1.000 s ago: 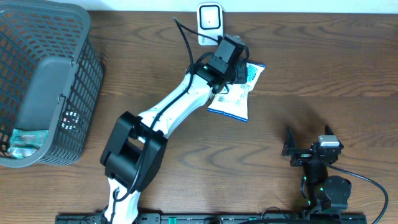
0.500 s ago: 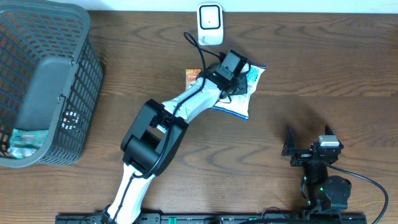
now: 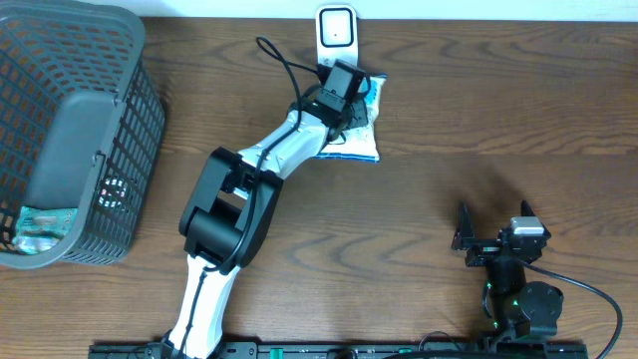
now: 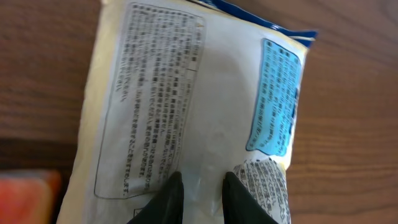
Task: Scan the item barcode
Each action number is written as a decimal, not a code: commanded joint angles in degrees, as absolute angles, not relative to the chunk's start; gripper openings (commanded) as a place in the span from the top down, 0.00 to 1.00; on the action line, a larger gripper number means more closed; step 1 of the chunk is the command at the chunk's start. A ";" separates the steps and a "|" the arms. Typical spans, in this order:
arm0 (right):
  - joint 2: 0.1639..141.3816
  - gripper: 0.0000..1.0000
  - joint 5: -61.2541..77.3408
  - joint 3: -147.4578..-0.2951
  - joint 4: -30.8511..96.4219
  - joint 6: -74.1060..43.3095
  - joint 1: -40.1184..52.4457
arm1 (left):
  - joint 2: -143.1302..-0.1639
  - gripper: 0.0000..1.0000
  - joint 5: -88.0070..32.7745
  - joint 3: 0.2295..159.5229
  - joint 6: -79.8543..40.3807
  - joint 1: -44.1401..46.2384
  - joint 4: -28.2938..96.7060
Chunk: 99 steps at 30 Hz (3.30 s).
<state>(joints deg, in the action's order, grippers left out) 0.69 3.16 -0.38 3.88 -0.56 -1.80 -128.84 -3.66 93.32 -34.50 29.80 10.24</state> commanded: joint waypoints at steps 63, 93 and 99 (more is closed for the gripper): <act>0.38 0.01 2.96 -0.32 4.14 -0.14 -2.15 | -121.51 0.64 5.82 93.58 -22.85 33.17 13.87; 0.38 0.01 2.98 -0.32 4.14 -0.14 -2.15 | -128.33 0.48 -8.32 93.67 -23.16 41.30 12.49; 0.38 0.01 2.96 -0.32 4.14 -0.14 -2.15 | -123.31 0.48 -1.04 93.67 -22.44 40.40 12.93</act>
